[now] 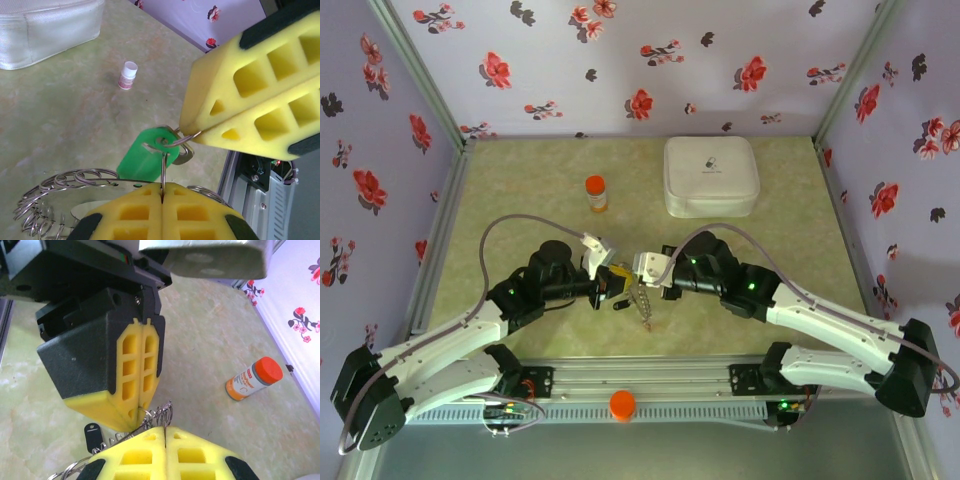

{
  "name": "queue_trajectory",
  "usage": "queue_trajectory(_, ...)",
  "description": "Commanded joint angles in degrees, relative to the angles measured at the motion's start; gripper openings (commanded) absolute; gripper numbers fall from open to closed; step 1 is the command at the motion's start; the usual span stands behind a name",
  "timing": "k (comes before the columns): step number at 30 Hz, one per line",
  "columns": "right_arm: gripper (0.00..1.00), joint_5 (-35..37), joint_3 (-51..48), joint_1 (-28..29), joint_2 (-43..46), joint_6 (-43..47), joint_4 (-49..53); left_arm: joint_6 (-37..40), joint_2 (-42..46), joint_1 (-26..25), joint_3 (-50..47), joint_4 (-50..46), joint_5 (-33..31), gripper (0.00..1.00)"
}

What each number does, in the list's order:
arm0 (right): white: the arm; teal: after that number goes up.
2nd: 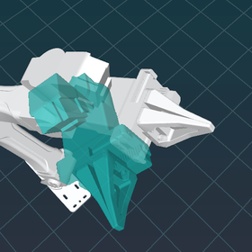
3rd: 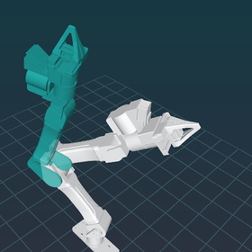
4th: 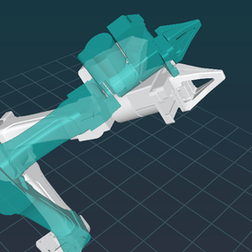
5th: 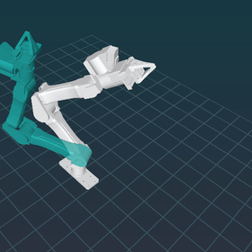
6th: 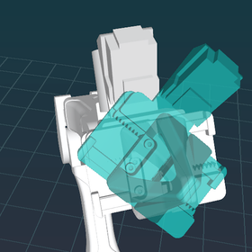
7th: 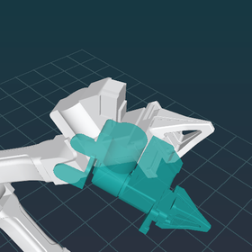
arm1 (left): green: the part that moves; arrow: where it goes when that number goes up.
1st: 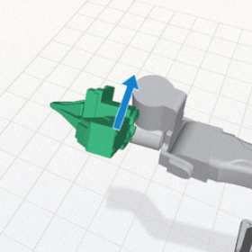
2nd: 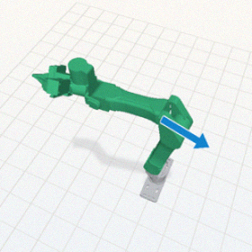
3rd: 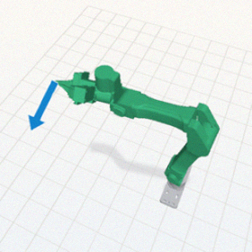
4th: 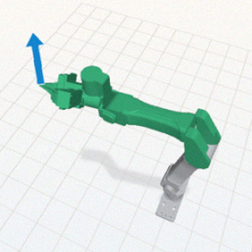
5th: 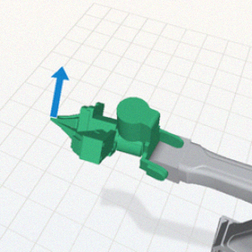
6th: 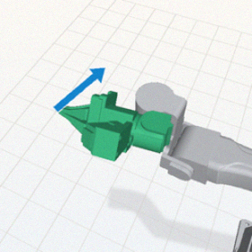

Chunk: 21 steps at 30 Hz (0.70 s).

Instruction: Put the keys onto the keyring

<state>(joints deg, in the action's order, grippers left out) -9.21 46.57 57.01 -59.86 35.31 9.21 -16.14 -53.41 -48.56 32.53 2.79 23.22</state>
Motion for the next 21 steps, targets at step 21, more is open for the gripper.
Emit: queue_trajectory(21,0.00,1.11,1.51,1.06,0.49,2.59,1.42,2.21,0.65,-0.40,2.40,2.49,1.31,0.00)
